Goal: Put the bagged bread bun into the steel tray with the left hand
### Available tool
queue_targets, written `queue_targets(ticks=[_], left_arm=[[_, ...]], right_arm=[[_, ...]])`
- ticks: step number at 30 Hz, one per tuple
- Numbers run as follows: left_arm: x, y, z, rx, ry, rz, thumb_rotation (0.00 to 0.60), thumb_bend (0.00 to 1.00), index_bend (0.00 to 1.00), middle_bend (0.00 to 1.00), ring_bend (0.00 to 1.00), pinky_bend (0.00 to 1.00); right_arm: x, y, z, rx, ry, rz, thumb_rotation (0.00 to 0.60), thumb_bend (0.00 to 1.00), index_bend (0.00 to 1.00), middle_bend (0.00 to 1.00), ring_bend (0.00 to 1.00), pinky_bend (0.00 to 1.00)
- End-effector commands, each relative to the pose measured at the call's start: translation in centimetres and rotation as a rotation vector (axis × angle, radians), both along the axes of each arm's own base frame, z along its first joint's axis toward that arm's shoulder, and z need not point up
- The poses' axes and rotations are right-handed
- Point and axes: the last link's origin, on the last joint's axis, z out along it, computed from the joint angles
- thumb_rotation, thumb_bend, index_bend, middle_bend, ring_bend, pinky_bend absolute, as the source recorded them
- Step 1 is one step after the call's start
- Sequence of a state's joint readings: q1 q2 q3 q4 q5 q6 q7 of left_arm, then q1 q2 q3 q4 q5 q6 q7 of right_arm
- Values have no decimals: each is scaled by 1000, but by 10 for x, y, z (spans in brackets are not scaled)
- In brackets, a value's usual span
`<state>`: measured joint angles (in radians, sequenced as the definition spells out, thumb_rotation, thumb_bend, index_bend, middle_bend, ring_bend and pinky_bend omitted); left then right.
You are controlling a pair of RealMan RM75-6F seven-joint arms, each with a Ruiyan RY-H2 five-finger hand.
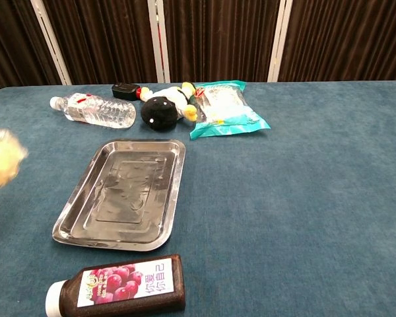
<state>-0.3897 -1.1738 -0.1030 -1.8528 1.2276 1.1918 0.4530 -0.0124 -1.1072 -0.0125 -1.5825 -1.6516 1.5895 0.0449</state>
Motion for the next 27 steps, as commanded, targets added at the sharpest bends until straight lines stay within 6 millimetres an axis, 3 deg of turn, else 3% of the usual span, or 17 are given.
queue_targets(ticks=[1, 7, 11, 14, 19, 24, 27], left_arm=[[35, 10, 1, 20, -71, -98, 600, 318, 629, 662, 594, 673], [64, 17, -40, -53, -63, -148, 600, 277, 514, 536, 481, 584], [73, 16, -62, -97, -32, -152, 600, 188, 274, 205, 200, 342], [76, 15, -67, -98, -21, -146, 600, 145, 80, 19, 39, 185], [71, 11, -60, -77, -26, -129, 600, 135, 30, 0, 0, 131], [46, -1, -34, -22, -70, -67, 600, 133, 26, 0, 0, 131], [19, -18, -11, 36, -80, -43, 600, 117, 10, 0, 0, 122]], right_arm=[[0, 0, 0, -1, -1, 1, 600, 303, 0, 0, 0, 75], [-1, 0, 2, -3, -11, -1, 600, 303, 0, 0, 0, 76], [-1, -1, 4, -9, -17, 0, 600, 304, 0, 0, 0, 76], [-2, 0, 5, -9, -19, -2, 600, 303, 0, 0, 0, 76], [-2, 0, 6, -9, -19, -3, 600, 303, 0, 0, 0, 75], [-2, 1, 5, -8, -16, -3, 600, 304, 0, 0, 0, 75], [-1, 1, 4, -2, -12, -3, 600, 303, 0, 0, 0, 76]])
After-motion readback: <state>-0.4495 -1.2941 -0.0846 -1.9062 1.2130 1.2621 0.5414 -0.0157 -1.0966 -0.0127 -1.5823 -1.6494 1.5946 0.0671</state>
